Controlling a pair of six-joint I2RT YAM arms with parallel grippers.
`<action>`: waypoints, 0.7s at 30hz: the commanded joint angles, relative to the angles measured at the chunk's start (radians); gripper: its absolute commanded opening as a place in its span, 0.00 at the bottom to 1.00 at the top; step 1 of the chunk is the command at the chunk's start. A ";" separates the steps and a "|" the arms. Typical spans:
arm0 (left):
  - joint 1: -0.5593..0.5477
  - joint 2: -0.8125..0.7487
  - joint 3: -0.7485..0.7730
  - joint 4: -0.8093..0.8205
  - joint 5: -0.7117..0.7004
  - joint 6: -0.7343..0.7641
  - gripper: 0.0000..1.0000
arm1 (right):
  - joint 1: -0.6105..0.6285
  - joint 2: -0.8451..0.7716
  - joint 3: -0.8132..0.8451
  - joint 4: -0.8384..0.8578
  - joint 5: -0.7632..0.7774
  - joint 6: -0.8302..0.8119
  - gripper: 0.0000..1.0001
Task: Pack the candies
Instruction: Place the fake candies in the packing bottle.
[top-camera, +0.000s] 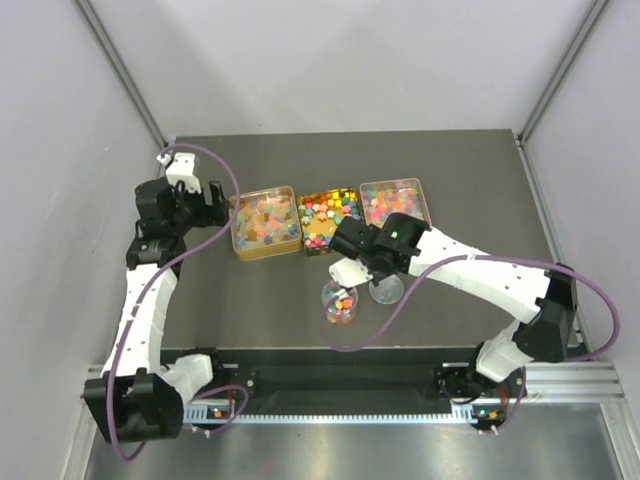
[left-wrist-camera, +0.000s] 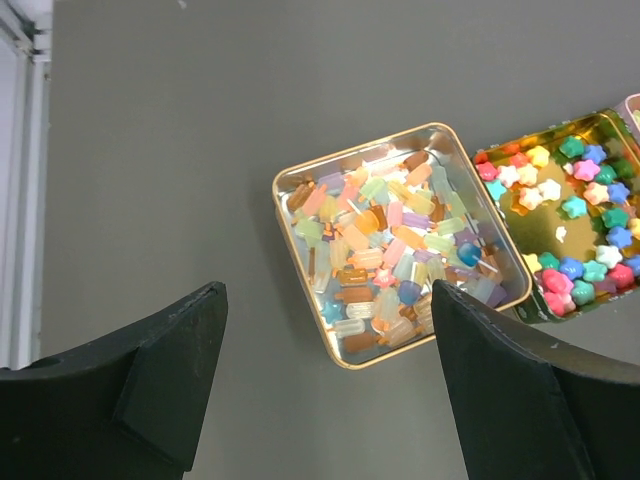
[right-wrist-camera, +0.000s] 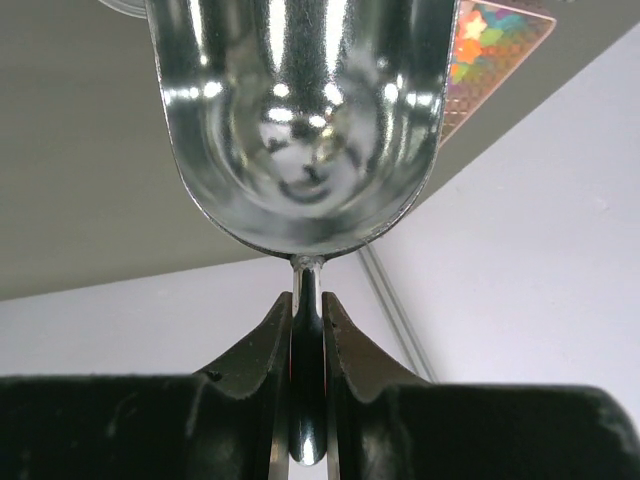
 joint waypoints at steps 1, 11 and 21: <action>0.012 -0.033 0.009 0.014 -0.035 0.033 0.88 | 0.044 -0.014 0.059 -0.135 0.084 0.040 0.00; 0.049 0.142 0.168 -0.163 -0.063 0.044 0.89 | -0.072 0.145 0.380 -0.096 -0.136 0.133 0.00; 0.159 0.463 0.342 -0.254 0.031 -0.025 0.84 | -0.166 0.745 0.946 0.010 -0.206 0.018 0.00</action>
